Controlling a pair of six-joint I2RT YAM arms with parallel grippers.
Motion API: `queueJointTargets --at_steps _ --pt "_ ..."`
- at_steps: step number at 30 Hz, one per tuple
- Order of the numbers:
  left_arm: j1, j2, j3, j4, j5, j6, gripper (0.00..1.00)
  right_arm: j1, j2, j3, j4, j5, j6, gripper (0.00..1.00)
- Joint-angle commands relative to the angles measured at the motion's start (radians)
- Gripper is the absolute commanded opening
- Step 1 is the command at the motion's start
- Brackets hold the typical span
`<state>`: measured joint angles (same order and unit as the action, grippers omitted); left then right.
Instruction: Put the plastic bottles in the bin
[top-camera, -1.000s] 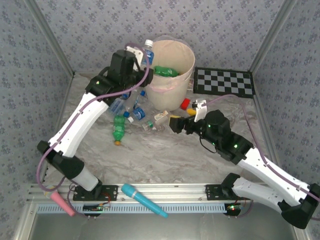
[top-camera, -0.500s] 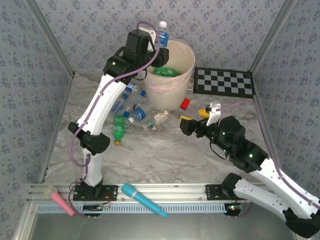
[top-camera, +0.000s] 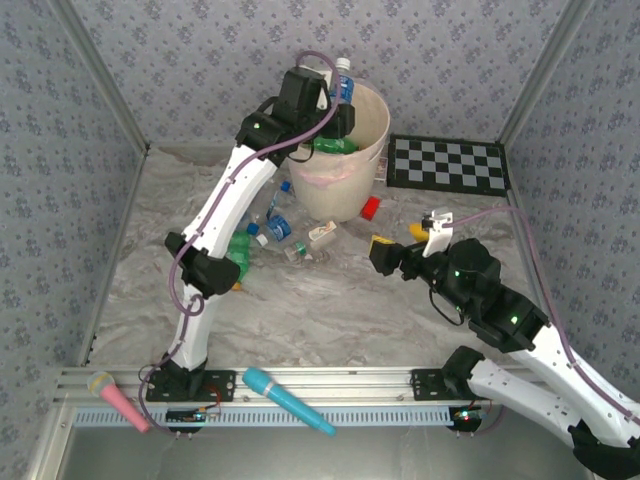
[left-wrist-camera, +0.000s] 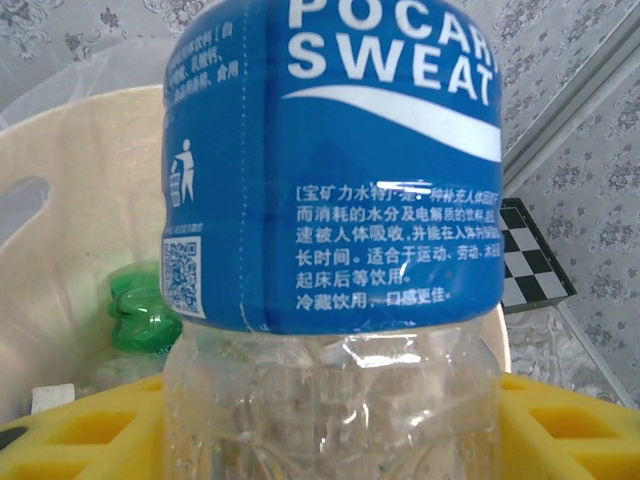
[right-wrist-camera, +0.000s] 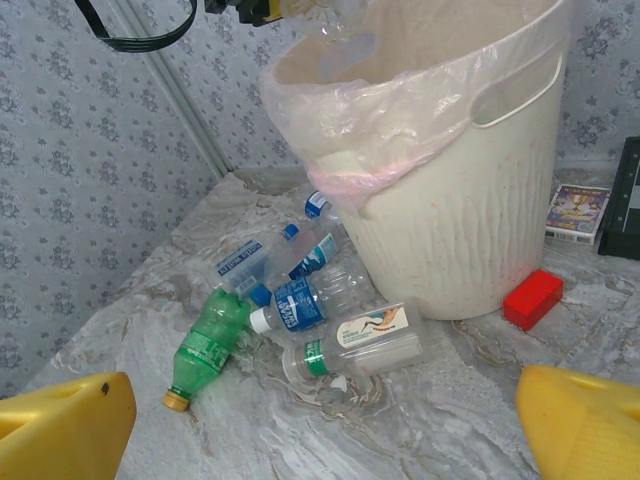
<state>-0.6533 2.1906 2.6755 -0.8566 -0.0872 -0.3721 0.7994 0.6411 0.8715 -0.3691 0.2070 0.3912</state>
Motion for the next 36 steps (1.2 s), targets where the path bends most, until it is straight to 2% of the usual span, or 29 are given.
queueJointTargets --at_steps 1,6,10,14,27,32,36 --pt "-0.006 0.010 0.046 0.034 0.027 -0.019 0.63 0.004 -0.014 0.031 -0.013 0.023 -0.017 1.00" --pt "-0.007 0.009 0.046 0.030 0.042 -0.020 0.66 0.004 -0.009 0.030 -0.008 0.019 -0.015 1.00" --pt "-0.008 0.000 0.049 0.019 0.046 -0.017 0.87 0.004 -0.003 0.026 -0.002 0.017 -0.014 1.00" --pt "-0.008 -0.015 0.049 0.014 0.056 -0.015 1.00 0.004 0.000 0.021 0.008 0.012 -0.010 1.00" --pt "-0.010 -0.099 0.021 -0.052 0.043 -0.010 1.00 0.004 0.026 0.004 0.033 -0.003 0.000 1.00" --pt "-0.011 -0.194 -0.132 -0.033 -0.002 0.005 1.00 0.003 0.048 -0.012 0.062 -0.013 0.006 1.00" --pt "-0.009 -0.323 -0.365 0.065 -0.017 0.006 1.00 0.004 0.080 -0.025 0.095 -0.028 0.011 1.00"
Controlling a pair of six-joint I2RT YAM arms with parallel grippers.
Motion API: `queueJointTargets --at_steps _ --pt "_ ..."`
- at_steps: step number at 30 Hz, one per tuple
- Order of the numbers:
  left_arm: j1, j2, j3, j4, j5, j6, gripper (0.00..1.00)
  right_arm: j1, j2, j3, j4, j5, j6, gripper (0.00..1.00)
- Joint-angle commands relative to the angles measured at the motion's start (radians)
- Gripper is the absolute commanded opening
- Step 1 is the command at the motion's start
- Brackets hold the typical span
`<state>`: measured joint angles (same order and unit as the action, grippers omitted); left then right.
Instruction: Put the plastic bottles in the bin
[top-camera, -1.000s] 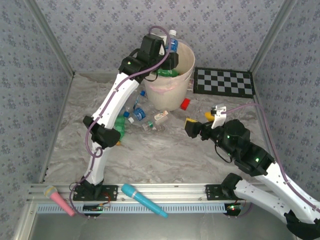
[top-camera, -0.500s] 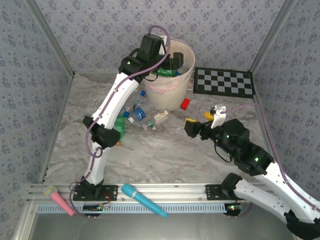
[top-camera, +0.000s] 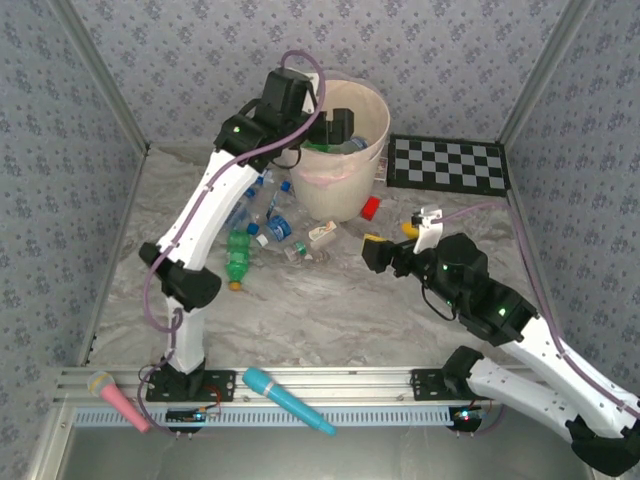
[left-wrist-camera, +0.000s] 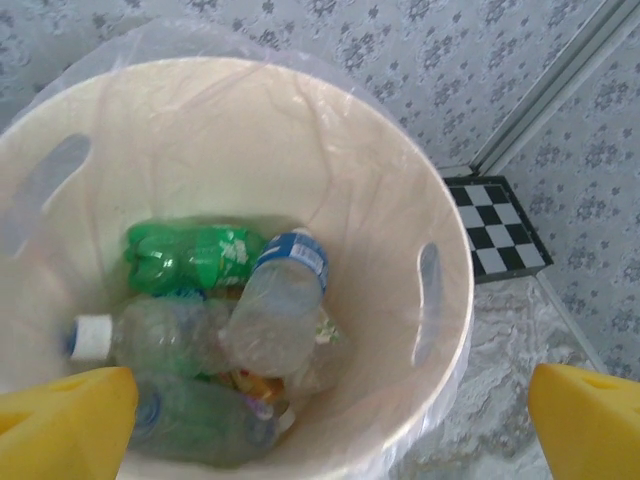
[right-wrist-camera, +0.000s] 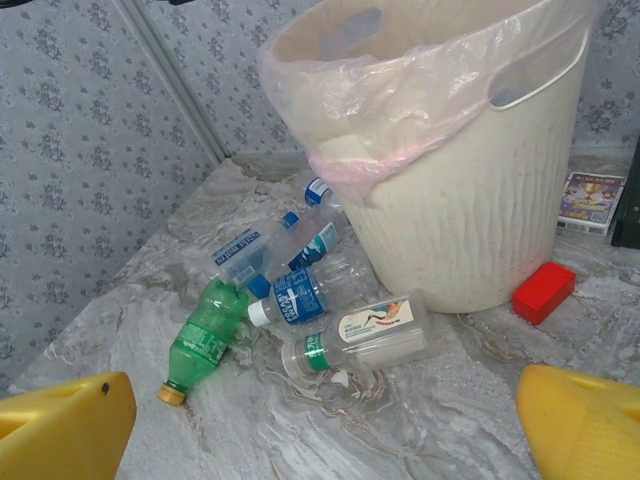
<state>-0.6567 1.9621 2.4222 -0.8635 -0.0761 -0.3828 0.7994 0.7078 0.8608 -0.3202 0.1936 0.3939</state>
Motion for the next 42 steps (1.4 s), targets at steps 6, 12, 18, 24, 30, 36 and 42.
queueJointTargets --at_steps 6,12,18,24,30,36,42 --pt "0.003 -0.328 -0.543 0.285 -0.049 -0.023 1.00 0.004 0.077 -0.024 0.092 -0.038 0.020 1.00" --pt "0.037 -0.525 -0.913 0.421 -0.086 -0.070 1.00 0.003 0.162 -0.048 0.153 -0.028 0.072 1.00" --pt "0.060 -0.685 -1.159 0.473 -0.111 -0.102 1.00 0.004 0.306 -0.039 0.169 0.048 0.197 1.00" --pt "0.063 -0.840 -1.346 0.500 -0.146 -0.138 1.00 0.004 0.505 0.000 0.163 0.133 0.370 1.00" --pt "0.065 -0.970 -1.453 0.483 -0.165 -0.158 1.00 -0.008 0.707 0.072 0.121 0.156 0.547 0.93" --pt "0.063 -1.048 -1.498 0.437 -0.146 -0.151 1.00 -0.014 0.863 0.119 0.240 0.161 0.625 0.90" --pt "0.066 -1.131 -1.530 0.413 -0.173 -0.143 1.00 0.002 1.026 0.255 0.215 0.177 0.670 0.93"
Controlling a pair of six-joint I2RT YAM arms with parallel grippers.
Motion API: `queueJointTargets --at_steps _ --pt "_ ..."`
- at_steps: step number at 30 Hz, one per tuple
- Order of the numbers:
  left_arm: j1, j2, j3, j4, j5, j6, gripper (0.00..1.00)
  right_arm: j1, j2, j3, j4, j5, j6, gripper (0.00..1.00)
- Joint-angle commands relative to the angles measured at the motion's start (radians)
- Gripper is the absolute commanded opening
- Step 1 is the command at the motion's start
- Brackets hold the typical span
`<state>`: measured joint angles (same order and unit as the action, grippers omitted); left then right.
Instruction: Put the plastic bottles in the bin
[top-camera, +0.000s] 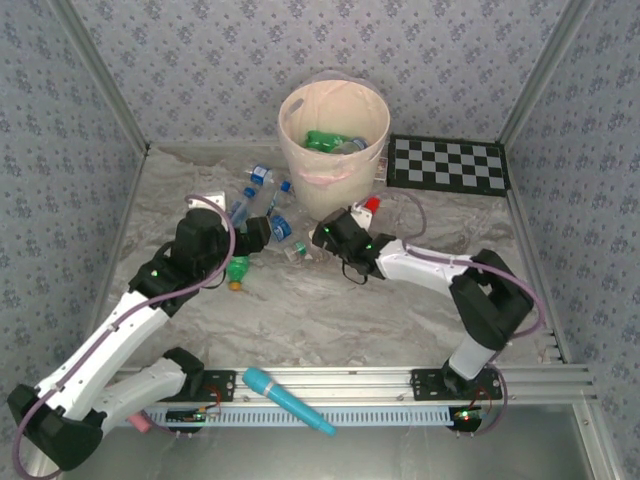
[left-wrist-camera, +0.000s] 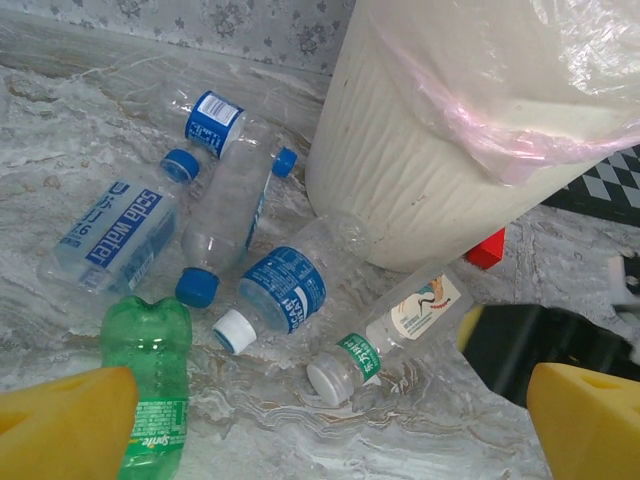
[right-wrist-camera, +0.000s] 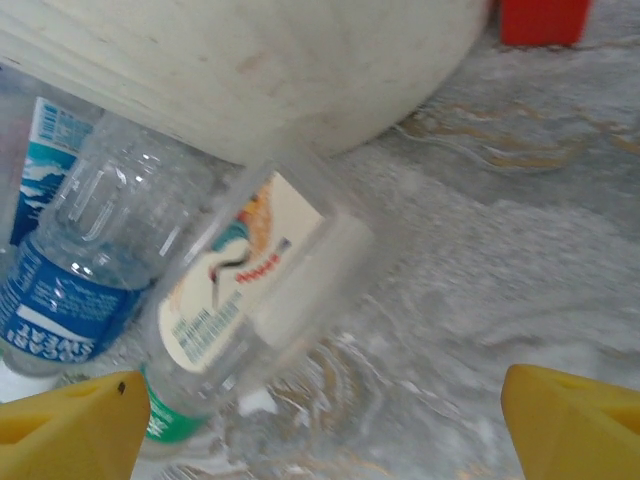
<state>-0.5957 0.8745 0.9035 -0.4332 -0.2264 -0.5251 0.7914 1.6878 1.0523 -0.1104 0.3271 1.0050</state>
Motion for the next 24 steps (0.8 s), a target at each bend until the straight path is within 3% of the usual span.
queueJointTargets --at_steps 1,14,24 --pt "0.005 -0.055 -0.014 -0.022 -0.023 0.000 1.00 0.012 0.067 0.078 -0.001 0.051 0.072 0.94" --pt "0.004 -0.109 -0.018 -0.059 -0.009 -0.013 1.00 0.001 0.277 0.233 -0.075 0.019 0.133 0.93" --pt "0.005 -0.114 -0.020 -0.059 -0.010 -0.026 1.00 -0.015 0.246 0.149 -0.143 0.067 0.105 0.81"
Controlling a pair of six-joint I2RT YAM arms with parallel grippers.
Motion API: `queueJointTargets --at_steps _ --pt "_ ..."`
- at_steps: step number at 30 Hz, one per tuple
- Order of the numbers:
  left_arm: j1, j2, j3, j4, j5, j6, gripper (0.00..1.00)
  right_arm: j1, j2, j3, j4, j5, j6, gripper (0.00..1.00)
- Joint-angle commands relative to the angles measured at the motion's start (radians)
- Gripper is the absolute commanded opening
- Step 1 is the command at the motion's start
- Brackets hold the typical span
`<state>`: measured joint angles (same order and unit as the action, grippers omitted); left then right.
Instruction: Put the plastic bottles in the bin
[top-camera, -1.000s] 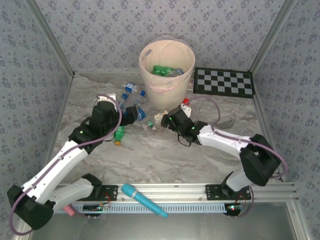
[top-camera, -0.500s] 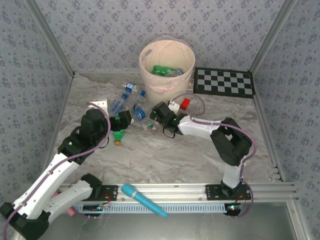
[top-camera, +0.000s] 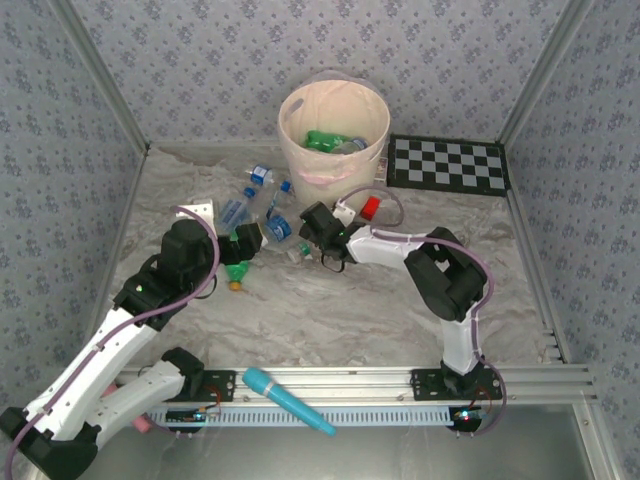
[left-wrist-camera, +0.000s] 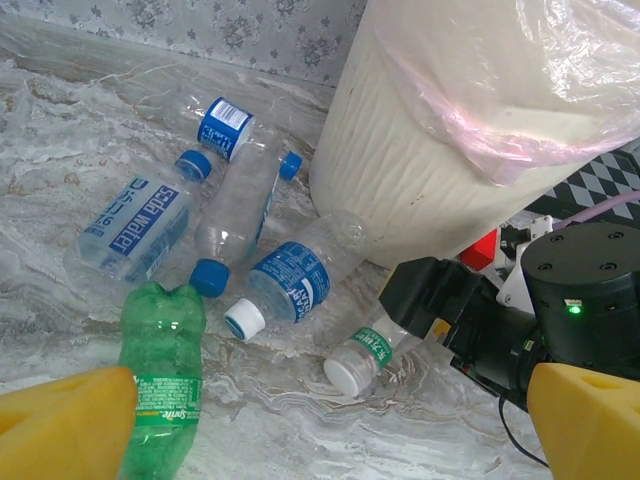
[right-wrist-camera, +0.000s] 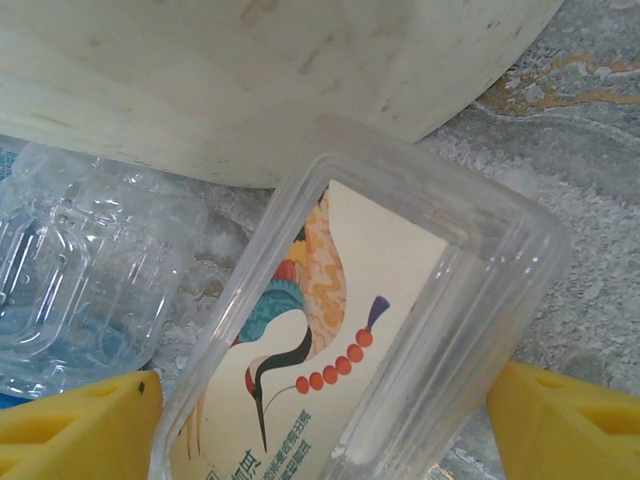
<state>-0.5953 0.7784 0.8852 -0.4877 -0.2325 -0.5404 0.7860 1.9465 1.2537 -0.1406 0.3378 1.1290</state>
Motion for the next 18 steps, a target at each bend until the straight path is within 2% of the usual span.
queueJointTargets --at_steps 1,5,11,18 --pt "0.005 -0.016 -0.002 -0.003 -0.004 -0.010 1.00 -0.010 -0.021 -0.069 -0.116 0.061 -0.023 0.81" --pt "0.004 -0.010 -0.002 -0.002 -0.001 -0.010 1.00 -0.011 -0.042 -0.091 -0.184 0.099 -0.026 0.81" --pt "0.004 -0.010 -0.002 -0.005 -0.002 -0.016 1.00 0.002 -0.044 -0.070 -0.221 0.145 -0.057 0.90" --pt "0.004 -0.012 0.006 -0.016 -0.003 -0.015 1.00 0.016 0.020 0.050 -0.285 0.152 -0.058 0.93"
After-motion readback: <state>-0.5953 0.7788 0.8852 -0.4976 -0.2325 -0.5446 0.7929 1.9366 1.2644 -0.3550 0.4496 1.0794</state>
